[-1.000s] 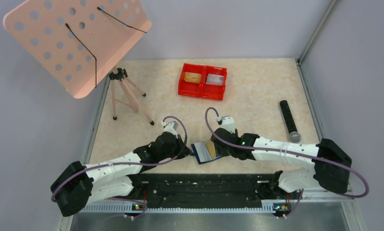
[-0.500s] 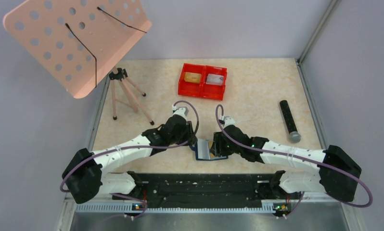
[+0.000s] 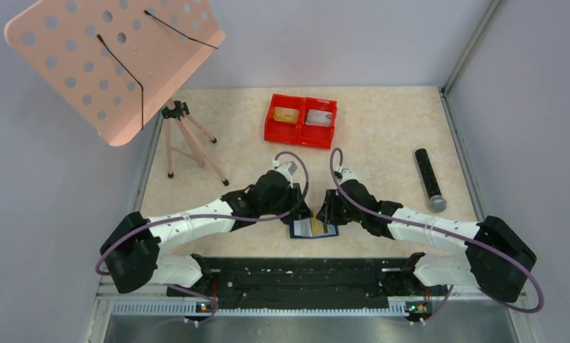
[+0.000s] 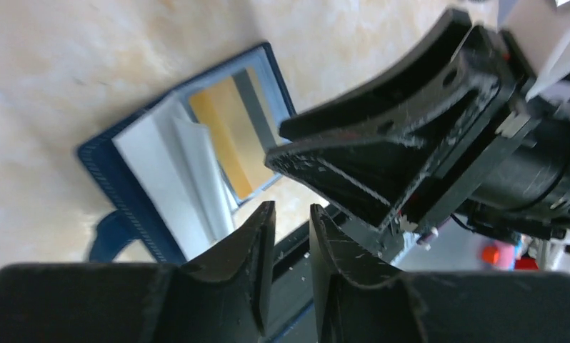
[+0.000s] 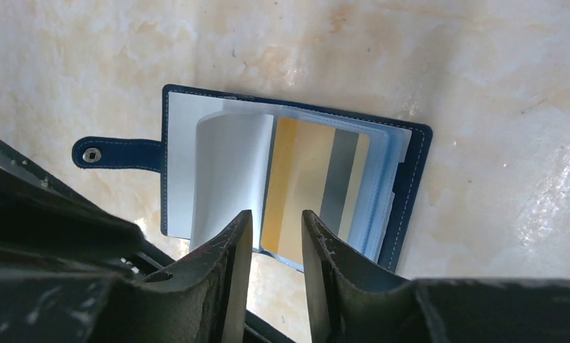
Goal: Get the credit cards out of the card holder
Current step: Remove the credit card from the card holder.
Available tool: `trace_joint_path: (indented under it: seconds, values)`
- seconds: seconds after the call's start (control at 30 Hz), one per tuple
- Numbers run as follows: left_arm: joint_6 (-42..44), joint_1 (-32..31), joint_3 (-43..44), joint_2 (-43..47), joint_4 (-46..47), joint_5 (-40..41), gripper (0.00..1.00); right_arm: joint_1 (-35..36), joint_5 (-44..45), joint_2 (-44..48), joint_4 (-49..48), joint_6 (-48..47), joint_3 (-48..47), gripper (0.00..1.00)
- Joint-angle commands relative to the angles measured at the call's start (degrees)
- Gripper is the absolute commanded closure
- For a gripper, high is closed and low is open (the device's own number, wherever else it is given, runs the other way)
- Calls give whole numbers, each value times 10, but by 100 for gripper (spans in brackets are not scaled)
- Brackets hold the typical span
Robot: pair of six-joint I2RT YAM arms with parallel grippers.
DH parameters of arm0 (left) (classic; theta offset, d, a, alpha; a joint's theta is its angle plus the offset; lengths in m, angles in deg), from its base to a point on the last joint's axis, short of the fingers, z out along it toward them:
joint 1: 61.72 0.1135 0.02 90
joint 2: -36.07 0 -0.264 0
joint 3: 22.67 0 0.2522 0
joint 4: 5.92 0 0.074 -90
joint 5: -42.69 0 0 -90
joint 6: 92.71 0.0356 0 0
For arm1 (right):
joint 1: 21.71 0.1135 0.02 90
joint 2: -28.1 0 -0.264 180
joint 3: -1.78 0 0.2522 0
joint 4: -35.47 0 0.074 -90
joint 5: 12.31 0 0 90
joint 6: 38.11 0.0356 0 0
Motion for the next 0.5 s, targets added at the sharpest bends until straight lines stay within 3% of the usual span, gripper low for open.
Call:
trace_joint_path:
  seconds: [0.0, 0.17, 0.47]
  values:
    - [-41, -15, 17, -45, 59, -43, 72, -28, -51, 10, -45, -3, 10, 70]
    - [-61, -11, 10, -83, 67, -18, 78, -61, -96, 15, -79, 2, 27, 70]
    - [-67, -11, -10, -130, 94, 16, 73, -82, -122, -28, -82, -13, 25, 72]
